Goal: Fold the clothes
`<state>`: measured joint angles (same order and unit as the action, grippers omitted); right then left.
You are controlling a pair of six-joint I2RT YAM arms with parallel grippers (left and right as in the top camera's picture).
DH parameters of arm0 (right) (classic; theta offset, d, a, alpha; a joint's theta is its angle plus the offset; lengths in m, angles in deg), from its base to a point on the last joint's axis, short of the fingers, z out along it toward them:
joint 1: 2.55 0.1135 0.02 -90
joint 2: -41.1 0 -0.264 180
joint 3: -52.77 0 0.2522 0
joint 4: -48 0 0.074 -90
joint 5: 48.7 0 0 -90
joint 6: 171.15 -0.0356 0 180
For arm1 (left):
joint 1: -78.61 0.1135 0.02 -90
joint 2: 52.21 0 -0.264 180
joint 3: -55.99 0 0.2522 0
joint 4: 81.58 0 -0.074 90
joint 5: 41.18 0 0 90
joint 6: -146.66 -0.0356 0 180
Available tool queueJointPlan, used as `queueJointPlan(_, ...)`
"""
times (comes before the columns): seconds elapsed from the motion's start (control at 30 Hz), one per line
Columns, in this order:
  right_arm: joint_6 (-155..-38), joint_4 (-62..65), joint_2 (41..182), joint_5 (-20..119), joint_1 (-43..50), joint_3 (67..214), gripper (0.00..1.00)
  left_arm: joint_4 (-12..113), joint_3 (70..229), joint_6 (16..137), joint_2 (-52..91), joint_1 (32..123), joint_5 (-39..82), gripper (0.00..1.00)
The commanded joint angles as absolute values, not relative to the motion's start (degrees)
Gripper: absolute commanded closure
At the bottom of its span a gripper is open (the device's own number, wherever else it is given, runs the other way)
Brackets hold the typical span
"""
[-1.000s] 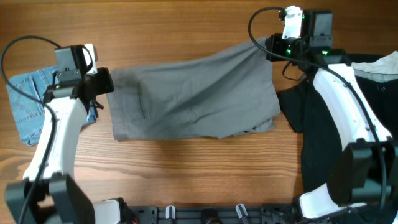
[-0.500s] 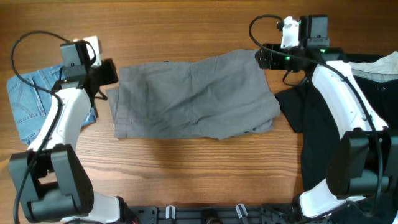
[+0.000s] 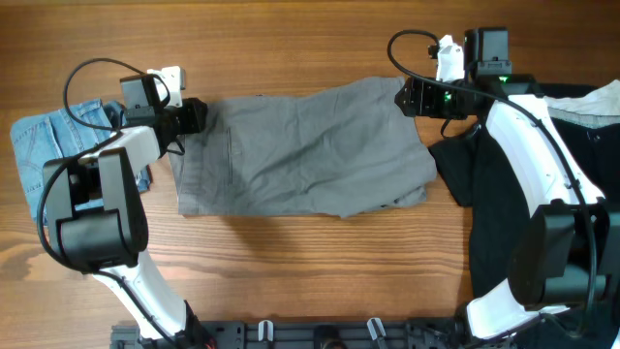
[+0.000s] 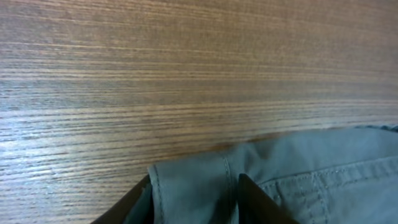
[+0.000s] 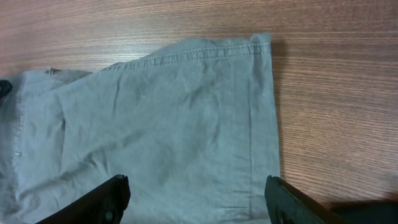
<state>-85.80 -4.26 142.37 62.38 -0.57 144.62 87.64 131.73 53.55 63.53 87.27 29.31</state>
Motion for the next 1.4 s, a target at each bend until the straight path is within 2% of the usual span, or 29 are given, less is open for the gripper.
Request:
queueJointPlan(0.0, -85.8, -2.4, 143.0, 63.3, -0.6, 144.9, 0.26, 84.3, 131.5, 52.9, 64.0, 87.5, 27.1, 0.96)
queueJointPlan(0.33, -85.8, 6.0, 143.0, 55.2, -0.6, 144.8, 0.37, 71.0, 131.5, 54.1, 43.8, 87.5, 26.8, 0.96)
queueJointPlan(0.43, -85.7, 11.9, 144.7, 54.1, -0.6, 143.9, 0.29, 66.4, 131.5, 54.1, 36.0, 87.4, 26.8, 0.96)
queueJointPlan(0.5, -85.7, 14.0, 147.0, 54.1, -0.5, 143.9, 0.17, 64.7, 131.5, 54.1, 33.7, 87.4, 26.8, 0.96)
queueJointPlan(0.53, -85.7, 15.1, 148.5, 54.1, -0.5, 143.9, 0.14, 63.9, 131.5, 54.1, 32.8, 87.4, 26.8, 0.96)
queueJointPlan(0.7, -85.9, 23.4, 158.6, 54.4, -0.5, 143.9, 0.13, 60.9, 131.5, 54.1, 31.5, 87.4, 26.8, 0.96)
queueJointPlan(0.83, -85.9, 27.6, 163.8, 60.1, -0.5, 143.9, 0.19, 60.1, 131.5, 54.1, 31.5, 87.4, 26.8, 0.96)
queueJointPlan(1.07, -85.8, 29.7, 165.0, 69.9, -0.5, 143.9, 0.42, 60.2, 131.5, 54.1, 31.5, 87.4, 26.8, 0.96)
queueJointPlan(1.1, -85.8, 29.5, 165.0, 71.4, -0.5, 143.9, 0.43, 60.2, 131.5, 54.1, 31.5, 87.4, 26.8, 0.96)
queueJointPlan(1.2, -86.0, 29.0, 165.1, 69.9, -0.5, 143.8, 0.25, 60.1, 131.5, 54.1, 31.5, 87.4, 26.8, 0.96)
queueJointPlan(1.27, -87.3, 29.2, 165.4, 68.4, -0.5, 143.8, 0.23, 60.2, 131.5, 54.1, 31.5, 87.4, 26.8, 0.96)
queueJointPlan(1.3, -87.3, 29.2, 165.6, 68.1, -0.5, 143.8, 0.28, 60.1, 131.5, 54.1, 31.5, 87.4, 26.8, 0.96)
queueJointPlan(1.33, -87.3, 29.2, 165.8, 68.5, -0.5, 143.8, 0.42, 60.2, 131.5, 54.1, 31.5, 87.4, 26.8, 0.96)
queueJointPlan(1.37, -87.3, 29.2, 165.9, 69.1, -0.5, 143.8, 0.43, 60.1, 131.5, 54.1, 31.5, 87.4, 26.8, 0.96)
